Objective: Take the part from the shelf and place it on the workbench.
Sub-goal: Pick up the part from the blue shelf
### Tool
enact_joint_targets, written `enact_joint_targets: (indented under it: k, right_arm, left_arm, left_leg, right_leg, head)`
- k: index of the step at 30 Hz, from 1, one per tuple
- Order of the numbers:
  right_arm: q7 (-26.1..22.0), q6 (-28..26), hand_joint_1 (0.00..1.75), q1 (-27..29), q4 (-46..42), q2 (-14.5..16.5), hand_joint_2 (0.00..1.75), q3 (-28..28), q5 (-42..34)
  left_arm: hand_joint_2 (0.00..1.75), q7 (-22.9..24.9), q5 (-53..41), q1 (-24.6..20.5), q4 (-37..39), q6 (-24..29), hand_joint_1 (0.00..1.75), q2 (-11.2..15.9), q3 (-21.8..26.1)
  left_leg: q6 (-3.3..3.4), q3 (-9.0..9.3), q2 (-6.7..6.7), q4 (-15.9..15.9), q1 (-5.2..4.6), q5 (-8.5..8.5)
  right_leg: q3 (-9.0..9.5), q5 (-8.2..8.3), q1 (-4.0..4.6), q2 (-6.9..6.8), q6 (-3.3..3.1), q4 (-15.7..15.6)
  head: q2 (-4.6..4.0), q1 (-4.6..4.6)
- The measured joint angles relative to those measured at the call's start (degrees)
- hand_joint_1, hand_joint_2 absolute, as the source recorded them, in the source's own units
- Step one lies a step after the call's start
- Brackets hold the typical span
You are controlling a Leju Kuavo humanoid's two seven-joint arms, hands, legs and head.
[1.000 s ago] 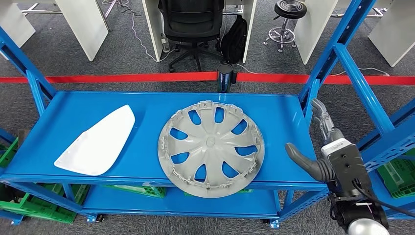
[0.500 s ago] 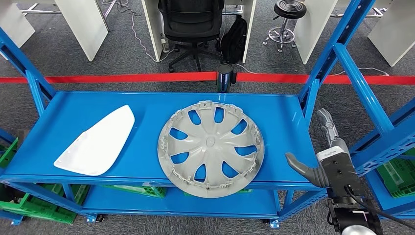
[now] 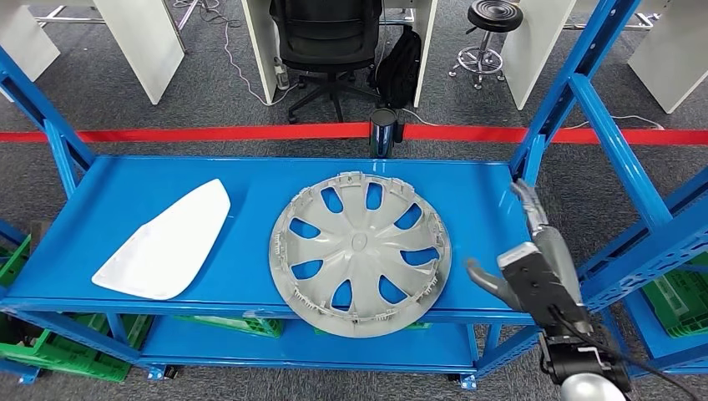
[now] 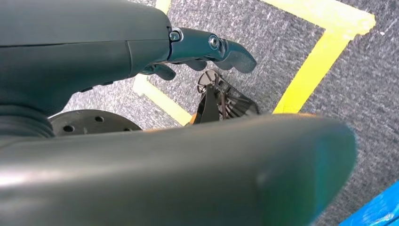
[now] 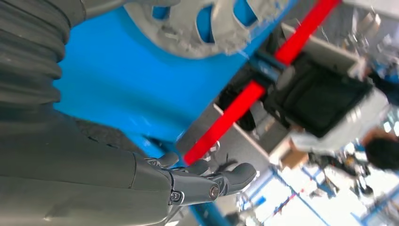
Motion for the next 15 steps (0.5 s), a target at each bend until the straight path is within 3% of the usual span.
enact_joint_targets:
  k: [4, 15]
  right_arm:
    - [2.2, 3.5, 0.0, -2.5, 1.4, 0.3, 1.75, 2.2, -0.1]
    - [4.4, 5.8, 0.0, -5.1, 4.0, 0.5, 1.75, 5.5, -0.7]
  left_arm:
    - [0.0, 0.1, -0.4, 0.0, 0.0, -0.1, 0.0, 0.0, -0.6]
    - [0.0, 0.5, -0.6, 0.0, 0.0, -0.4, 0.0, 0.0, -1.0]
  left_leg:
    - [0.0, -0.01, -0.02, 0.0, 0.0, 0.0]
    - [0.0, -0.03, -0.03, 0.0, 0.0, 0.0]
  right_leg:
    - [0.0, 0.0, 0.0, -0.01, 0.0, 0.0]
    - [-0.01, 0.0, 0.0, -0.02, 0.0, 0.0]
  head:
    - [0.0, 0.0]
    - [0.0, 0.01]
